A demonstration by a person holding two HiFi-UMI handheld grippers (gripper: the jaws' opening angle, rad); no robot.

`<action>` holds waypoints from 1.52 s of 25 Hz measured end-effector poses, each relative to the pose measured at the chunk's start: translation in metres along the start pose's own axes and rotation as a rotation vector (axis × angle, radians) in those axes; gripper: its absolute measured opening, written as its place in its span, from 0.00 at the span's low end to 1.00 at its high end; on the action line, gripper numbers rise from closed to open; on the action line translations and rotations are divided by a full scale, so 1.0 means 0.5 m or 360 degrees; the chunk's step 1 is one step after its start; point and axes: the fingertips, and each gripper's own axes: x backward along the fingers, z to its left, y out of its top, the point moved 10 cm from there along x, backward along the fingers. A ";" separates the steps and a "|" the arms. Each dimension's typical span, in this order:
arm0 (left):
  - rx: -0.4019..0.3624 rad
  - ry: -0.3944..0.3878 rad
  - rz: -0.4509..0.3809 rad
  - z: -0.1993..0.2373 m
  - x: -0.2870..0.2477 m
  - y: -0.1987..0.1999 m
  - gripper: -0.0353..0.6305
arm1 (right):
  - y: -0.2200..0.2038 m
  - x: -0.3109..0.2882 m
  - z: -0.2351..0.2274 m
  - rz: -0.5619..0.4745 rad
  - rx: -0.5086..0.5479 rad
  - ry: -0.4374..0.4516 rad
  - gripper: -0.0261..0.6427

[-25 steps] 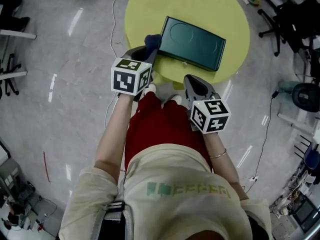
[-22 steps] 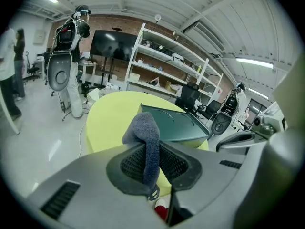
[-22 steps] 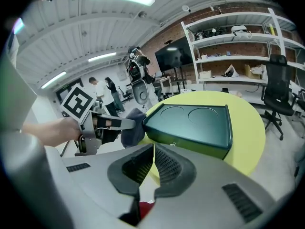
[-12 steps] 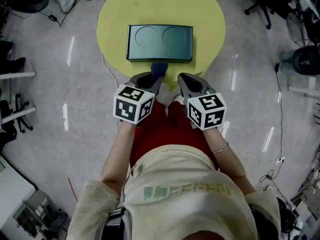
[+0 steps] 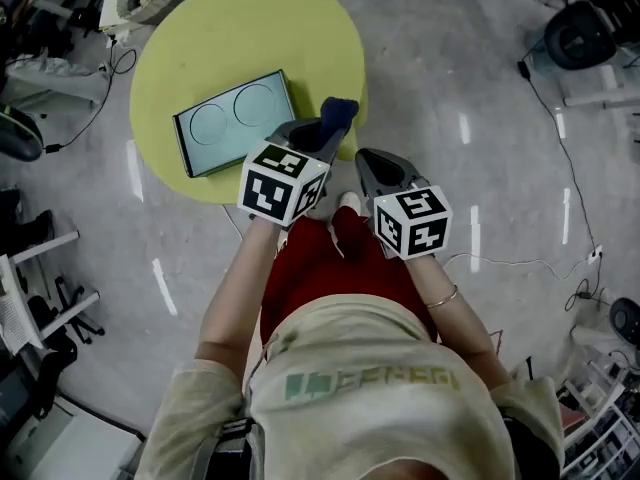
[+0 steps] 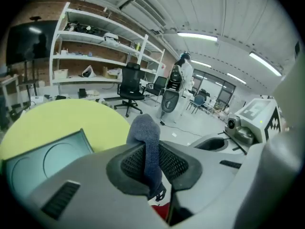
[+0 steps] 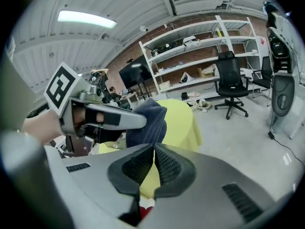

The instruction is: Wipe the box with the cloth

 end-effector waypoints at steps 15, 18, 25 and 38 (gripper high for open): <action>-0.0173 0.0282 0.0063 0.147 -0.112 0.164 0.15 | 0.080 -0.088 -0.055 0.0076 -0.0013 0.0088 0.10; -0.0187 0.0325 0.0059 0.196 -0.108 0.179 0.15 | 0.095 -0.114 -0.038 0.0094 -0.0003 0.0101 0.10; -0.0271 0.0448 0.0149 0.237 -0.137 0.174 0.15 | 0.093 -0.134 -0.049 0.0124 -0.0018 0.0107 0.10; -0.0399 0.0429 0.0322 0.118 -0.128 0.085 0.15 | 0.054 -0.085 -0.057 0.0131 0.0002 0.0129 0.10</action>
